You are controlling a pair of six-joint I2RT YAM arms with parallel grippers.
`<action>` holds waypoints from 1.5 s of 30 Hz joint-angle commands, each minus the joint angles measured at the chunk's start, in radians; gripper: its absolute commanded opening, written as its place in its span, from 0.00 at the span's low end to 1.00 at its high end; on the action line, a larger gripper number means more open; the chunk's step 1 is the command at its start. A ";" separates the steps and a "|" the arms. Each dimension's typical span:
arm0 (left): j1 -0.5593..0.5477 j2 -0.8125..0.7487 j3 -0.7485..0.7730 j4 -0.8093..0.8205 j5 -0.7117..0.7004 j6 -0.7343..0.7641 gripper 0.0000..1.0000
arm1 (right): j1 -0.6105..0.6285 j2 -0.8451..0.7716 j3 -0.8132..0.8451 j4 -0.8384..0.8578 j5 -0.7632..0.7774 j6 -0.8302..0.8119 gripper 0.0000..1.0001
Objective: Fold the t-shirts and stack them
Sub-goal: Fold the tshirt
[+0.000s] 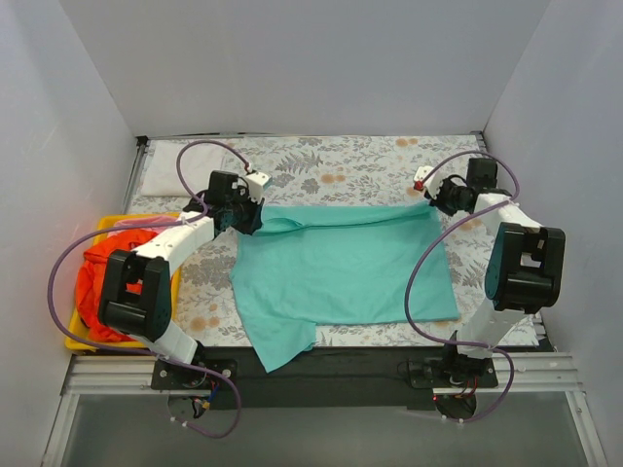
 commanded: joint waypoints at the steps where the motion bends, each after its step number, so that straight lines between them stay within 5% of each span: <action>1: -0.003 -0.046 -0.010 -0.037 -0.019 -0.017 0.00 | -0.005 -0.031 -0.046 -0.023 -0.018 -0.075 0.01; 22: -0.006 -0.032 0.152 -0.251 -0.027 -0.068 0.00 | -0.004 -0.064 0.004 -0.069 0.005 -0.110 0.01; 45: -0.032 0.008 -0.005 -0.270 -0.111 -0.046 0.00 | -0.004 -0.023 -0.105 -0.071 0.062 -0.184 0.01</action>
